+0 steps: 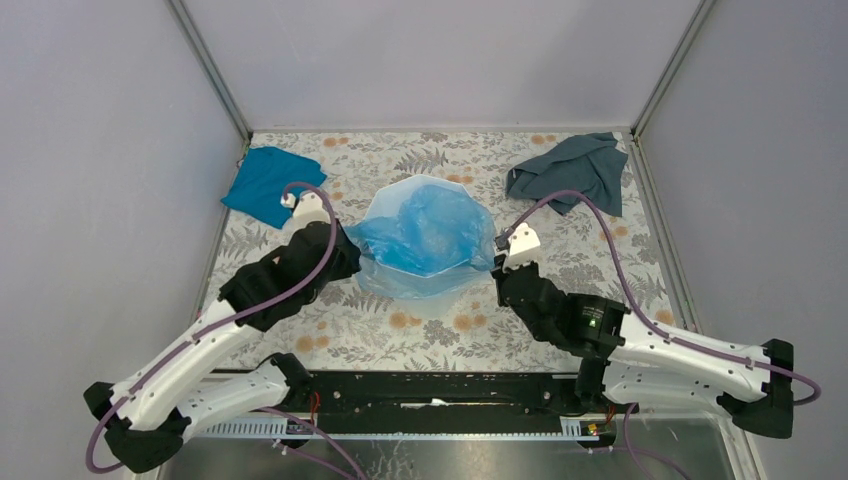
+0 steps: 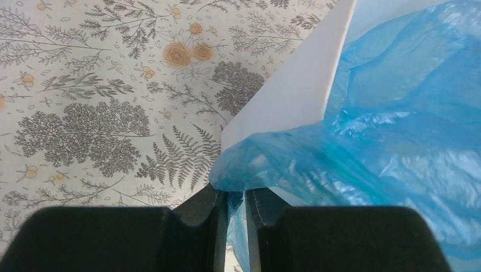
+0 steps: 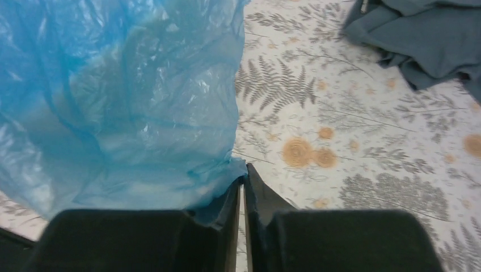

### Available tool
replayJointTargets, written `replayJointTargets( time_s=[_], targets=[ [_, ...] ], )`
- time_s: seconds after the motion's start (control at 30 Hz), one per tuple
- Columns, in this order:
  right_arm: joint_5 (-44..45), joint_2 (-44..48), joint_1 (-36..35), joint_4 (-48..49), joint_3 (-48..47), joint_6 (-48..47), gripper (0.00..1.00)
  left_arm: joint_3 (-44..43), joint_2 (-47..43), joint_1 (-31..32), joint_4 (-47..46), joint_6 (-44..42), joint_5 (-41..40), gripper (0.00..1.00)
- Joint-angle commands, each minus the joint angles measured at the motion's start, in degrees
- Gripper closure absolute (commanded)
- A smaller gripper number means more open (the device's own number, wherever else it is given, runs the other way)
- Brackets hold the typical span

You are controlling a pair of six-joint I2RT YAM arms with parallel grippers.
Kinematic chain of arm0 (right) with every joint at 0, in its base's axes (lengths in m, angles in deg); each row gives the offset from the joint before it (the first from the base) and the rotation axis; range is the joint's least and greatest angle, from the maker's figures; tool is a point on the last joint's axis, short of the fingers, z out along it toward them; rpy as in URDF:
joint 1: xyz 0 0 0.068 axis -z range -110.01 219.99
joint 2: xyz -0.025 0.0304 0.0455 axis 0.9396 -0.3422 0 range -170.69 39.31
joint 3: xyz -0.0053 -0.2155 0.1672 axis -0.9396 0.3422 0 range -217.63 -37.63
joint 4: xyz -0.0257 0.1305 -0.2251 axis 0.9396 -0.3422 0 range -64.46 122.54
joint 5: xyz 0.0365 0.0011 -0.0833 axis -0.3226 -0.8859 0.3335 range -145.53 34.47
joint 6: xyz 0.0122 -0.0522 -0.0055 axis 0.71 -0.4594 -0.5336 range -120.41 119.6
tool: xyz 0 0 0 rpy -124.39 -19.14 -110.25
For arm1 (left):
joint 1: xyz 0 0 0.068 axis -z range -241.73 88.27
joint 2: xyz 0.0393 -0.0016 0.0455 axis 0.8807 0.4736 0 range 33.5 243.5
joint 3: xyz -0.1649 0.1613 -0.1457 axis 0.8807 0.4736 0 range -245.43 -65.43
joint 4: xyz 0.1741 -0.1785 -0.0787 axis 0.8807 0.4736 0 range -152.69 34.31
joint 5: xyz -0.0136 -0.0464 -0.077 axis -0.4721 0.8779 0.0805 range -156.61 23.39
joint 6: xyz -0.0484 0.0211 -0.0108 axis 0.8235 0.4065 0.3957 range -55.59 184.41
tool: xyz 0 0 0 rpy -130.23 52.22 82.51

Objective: Put the trash bags into the trash bin

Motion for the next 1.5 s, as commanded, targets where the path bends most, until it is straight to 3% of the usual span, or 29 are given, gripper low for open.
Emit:
replayJointTargets(
  time_s=[0.0,0.07,0.13,0.2,0.3,0.43,0.5,0.73,0.9,0.97,1.1,1.13,1.47],
  targets=[
    [7.41,0.77,-0.2,-3.87,-3.39,-2.81,0.81,-0.9,0.54,-0.04,-1.44,-2.26,-3.81,0.8],
    [2.12,2.99,-0.21,-8.7,-5.24,-2.21,0.7,-0.81,-0.06,0.01,-0.9,-2.31,-3.05,0.75],
    [-7.88,5.67,-0.2,-12.35,-7.6,-4.56,0.46,-1.18,-1.01,0.01,-0.21,-2.57,-1.21,0.67],
    [-17.85,7.2,-0.19,-15.49,-10.54,-6.6,0.31,-1.9,-1.91,0.0,1.64,-2.39,-0.33,0.61],
    [-25.47,6.68,-0.22,-19.15,-16.17,-9.17,0.23,-3.73,-3.76,0.01,5.92,-2.34,0.16,0.57],
    [-22.67,3.28,-0.2,-19.63,-22.09,-13.47,0.19,-6.55,-6.93,-0.01,9.01,-2.43,-0.29,0.5],
    [-21.59,0.07,-0.2,-19.28,-24.91,-16.0,0.19,-8.35,-8.12,0.0,8.96,-3.45,-0.52,0.4],
    [-19.4,-10.78,-0.2,-20.09,-32.27,-21.3,0.47,-17.19,-0.7,-0.03,6.99,-14.47,6.58,0.27],
    [-18.8,-10.81,-0.2,-16.92,-31.33,-20.97,0.51,-20.67,3.99,-0.03,3.9,-20.68,10.11,0.13],
    [-16.68,-10.27,-0.2,-15.09,-30.02,-20.66,0.63,-21.03,5.38,-0.06,0.62,-22.83,13.3,0.11],
    [-12.03,-8.82,-0.2,-10.82,-28.39,-19.9,0.97,-20.47,7.22,0.01,-4.97,-26.3,21.05,0.08],
    [-11.29,-8.46,-0.2,-9.47,-28.1,-19.88,1.0,-20.48,7.74,0.06,-5.54,-26.72,21.0,0.07],
    [-3.43,-9.31,-0.2,-6.21,-29.24,-19.88,1.0,-25.23,10.82,0.1,0.26,-28.11,11.48,0.05]
  ],
)
